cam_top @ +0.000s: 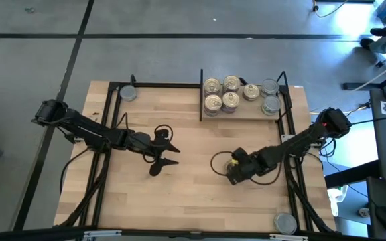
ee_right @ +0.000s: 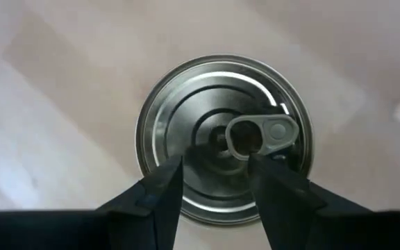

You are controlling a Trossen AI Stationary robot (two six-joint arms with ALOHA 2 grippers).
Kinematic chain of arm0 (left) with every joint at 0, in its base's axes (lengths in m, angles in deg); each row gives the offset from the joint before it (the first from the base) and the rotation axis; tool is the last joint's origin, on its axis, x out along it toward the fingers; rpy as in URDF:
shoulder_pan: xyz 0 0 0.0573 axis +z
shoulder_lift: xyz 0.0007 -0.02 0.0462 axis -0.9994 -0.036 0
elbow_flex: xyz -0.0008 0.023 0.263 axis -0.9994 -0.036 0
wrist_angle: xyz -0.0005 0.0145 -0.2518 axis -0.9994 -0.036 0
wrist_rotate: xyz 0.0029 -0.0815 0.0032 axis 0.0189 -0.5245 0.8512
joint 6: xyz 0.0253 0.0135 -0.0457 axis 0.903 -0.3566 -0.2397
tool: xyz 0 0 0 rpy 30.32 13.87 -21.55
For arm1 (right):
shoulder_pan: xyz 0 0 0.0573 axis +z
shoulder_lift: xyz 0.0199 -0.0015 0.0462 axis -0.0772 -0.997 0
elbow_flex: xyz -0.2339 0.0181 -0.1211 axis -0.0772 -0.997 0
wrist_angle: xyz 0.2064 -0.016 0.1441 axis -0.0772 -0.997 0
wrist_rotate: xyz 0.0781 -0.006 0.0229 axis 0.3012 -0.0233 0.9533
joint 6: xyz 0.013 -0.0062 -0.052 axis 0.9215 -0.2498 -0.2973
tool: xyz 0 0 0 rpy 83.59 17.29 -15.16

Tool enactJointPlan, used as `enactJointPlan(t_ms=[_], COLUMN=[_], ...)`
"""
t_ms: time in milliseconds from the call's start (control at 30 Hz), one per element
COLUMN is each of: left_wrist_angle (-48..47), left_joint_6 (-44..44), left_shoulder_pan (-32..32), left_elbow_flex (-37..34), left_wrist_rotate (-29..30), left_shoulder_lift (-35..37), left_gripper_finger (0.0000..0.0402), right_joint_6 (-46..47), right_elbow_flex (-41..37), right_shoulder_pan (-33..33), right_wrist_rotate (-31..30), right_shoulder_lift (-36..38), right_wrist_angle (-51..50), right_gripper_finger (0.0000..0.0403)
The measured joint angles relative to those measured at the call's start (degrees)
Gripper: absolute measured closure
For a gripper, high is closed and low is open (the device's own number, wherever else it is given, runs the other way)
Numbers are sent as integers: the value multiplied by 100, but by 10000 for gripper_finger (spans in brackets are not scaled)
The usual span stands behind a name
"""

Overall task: Stack canned seafood by type on shelf
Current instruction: Stack the blue tuna can on top of the blue tuna can

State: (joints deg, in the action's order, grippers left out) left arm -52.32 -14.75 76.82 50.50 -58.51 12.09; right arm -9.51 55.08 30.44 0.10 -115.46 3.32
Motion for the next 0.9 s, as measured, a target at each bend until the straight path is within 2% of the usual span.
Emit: enactJointPlan(t_ms=[233,433,667,767,900], left_wrist_angle=[19,296,1263,1426,1456], left_joint_6=[70,423,748,743,804], left_shoulder_pan=[0,120,584,764,863], left_elbow_flex=[0,-11,-6,156,619], left_wrist_rotate=[545,718,712,654,587], left_shoulder_lift=[-22,-309,-1044,-1355,-1892], left_gripper_finger=[164,164,164,164,164], right_joint_6=[-977,-2570,-4385,-4587,-4573], right_elbow_flex=[2,13,292,280,46], right_shoulder_pan=[-450,-850,-1162,-1133,-735], right_wrist_rotate=[-604,-942,-872,-1071,-1568], right_shoulder_lift=[-242,-482,93,405,637], right_wrist_angle=[511,1456,1198,897,939], right_gripper_finger=[235,235,235,235,235])
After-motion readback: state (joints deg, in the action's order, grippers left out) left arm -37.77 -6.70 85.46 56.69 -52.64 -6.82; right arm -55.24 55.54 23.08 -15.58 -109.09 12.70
